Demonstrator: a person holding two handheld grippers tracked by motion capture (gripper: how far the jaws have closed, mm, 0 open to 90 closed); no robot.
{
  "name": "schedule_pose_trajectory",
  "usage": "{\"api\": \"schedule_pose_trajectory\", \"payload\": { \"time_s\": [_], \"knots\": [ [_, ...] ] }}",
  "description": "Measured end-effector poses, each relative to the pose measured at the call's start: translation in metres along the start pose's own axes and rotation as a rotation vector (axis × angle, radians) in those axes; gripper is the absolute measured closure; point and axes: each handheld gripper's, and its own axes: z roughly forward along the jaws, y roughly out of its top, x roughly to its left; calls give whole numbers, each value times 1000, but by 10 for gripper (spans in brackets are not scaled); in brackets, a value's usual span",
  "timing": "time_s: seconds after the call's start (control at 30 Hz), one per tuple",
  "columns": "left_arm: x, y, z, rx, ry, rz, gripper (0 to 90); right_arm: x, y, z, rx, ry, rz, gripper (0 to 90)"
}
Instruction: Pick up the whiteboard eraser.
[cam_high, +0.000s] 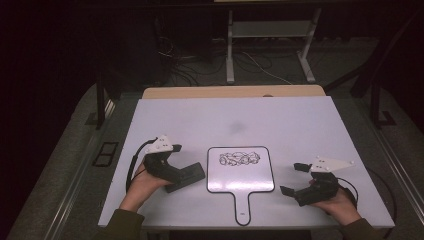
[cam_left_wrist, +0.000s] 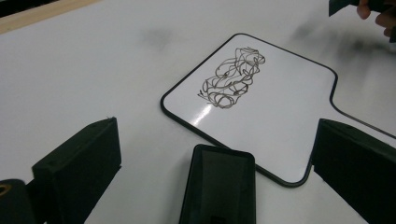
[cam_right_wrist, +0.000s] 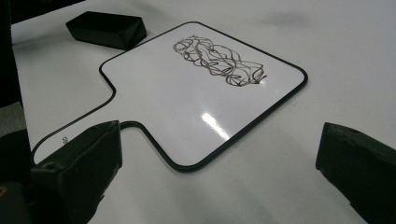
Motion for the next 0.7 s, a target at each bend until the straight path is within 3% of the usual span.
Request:
{"api": "schedule_pose_trajectory", "payload": {
  "time_s": [0.17,0.7],
  "knots": [
    [1,0,2,21,-9,19,46,0,0,0,-1,3,-2,0],
    [-2,-8,9,170,-40,82,169,0,0,2,10,17,-7,0]
  ]
}}
